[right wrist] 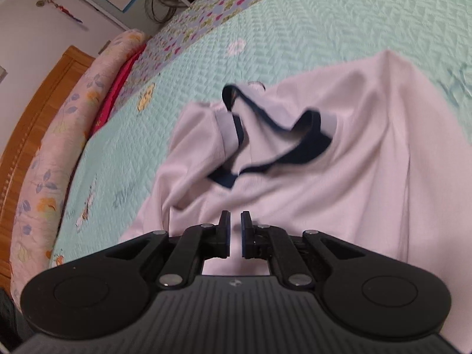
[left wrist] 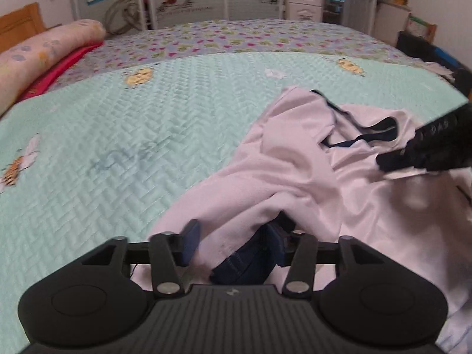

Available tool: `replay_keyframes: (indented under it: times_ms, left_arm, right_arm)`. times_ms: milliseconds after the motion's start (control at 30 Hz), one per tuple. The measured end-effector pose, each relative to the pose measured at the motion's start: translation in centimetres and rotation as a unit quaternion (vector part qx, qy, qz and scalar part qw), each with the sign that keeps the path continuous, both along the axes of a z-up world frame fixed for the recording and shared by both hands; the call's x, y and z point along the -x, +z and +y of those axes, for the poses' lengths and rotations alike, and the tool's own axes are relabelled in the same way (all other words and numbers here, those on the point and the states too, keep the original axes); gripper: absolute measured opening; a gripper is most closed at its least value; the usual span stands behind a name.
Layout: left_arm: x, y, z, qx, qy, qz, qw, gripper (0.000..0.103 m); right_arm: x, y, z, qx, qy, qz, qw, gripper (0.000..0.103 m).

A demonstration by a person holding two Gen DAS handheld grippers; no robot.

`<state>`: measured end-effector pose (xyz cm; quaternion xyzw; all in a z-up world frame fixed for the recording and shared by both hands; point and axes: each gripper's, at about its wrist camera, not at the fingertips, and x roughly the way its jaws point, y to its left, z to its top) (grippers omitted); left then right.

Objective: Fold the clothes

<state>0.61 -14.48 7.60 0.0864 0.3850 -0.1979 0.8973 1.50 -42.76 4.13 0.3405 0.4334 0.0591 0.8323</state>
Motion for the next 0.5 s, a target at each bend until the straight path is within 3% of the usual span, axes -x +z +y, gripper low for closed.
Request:
replay_keyframes:
  times_ms: [33,133,267,333,400,500]
  left_arm:
    - [-0.4,0.1,0.2,0.01,-0.011,0.005,0.9999,0.002]
    - [-2.3,2.0,1.6,0.039,-0.008,-0.01,0.9992,0.004]
    - [-6.1,6.0,5.0,0.006,0.043,-0.097,0.9943,0.004]
    - [-8.9,7.4,6.9,-0.021,0.072,-0.119,0.9901,0.004]
    - [-11.7,7.3,8.3,-0.046,0.082,-0.121,0.9883,0.004]
    - [-15.3,5.3,9.6,-0.057,0.079,-0.071,0.9927,0.004]
  right_arm:
    - [0.1,-0.1,0.1,-0.002,-0.002,0.002,1.0,0.008]
    - [0.3,-0.4,0.5,-0.009,-0.007,0.008,1.0,0.012]
    - [-0.3,-0.5,1.5,-0.018,-0.004,0.005,1.0,0.016]
    - [-0.8,-0.5,2.2,-0.023,0.001,0.001,1.0,0.016]
    - [-1.3,-0.8,2.7,-0.019,0.009,0.004,1.0,0.017]
    - [-1.9,-1.3,3.5,-0.012,0.02,0.009,1.0,0.02]
